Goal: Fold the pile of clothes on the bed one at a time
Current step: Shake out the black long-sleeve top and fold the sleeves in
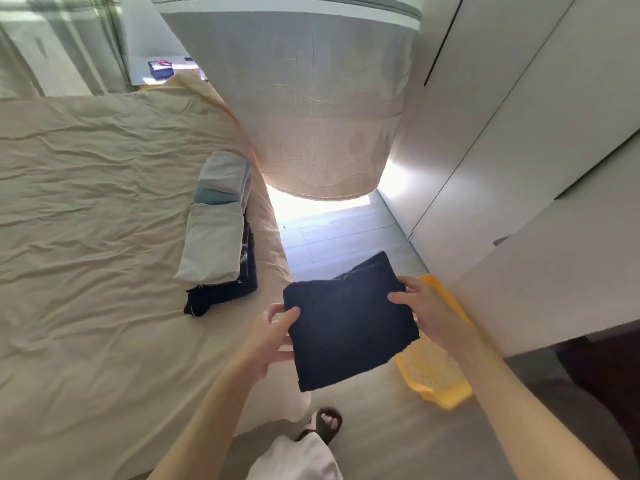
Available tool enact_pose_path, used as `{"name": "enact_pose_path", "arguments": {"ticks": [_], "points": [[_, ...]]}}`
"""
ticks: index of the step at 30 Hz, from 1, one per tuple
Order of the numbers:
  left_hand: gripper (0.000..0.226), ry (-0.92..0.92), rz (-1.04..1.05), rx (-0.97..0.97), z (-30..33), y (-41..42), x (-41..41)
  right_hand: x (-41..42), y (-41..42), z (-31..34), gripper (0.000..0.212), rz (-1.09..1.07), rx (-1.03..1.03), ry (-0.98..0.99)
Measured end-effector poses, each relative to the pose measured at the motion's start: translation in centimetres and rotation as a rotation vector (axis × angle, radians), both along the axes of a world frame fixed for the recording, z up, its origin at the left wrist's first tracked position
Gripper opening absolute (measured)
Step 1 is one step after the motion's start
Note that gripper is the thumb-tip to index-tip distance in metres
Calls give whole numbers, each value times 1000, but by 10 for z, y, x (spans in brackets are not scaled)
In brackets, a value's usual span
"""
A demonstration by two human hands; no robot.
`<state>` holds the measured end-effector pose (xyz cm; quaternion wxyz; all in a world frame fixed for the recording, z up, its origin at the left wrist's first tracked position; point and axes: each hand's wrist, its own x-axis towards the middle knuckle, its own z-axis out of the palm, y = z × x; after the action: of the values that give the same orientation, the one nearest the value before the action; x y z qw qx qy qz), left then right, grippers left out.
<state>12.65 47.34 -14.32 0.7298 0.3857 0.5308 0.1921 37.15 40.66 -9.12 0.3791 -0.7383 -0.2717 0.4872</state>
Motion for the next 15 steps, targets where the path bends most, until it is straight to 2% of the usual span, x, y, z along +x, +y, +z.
{"name": "enact_pose_path", "arguments": {"ticks": [10,15], "points": [[24,13,370,-76,-39,74,86,74,156,-23,29,287,-27,-101],[22,12,556,-112,-40,99,83,73,233,-25,26,498,-79,-84]]}}
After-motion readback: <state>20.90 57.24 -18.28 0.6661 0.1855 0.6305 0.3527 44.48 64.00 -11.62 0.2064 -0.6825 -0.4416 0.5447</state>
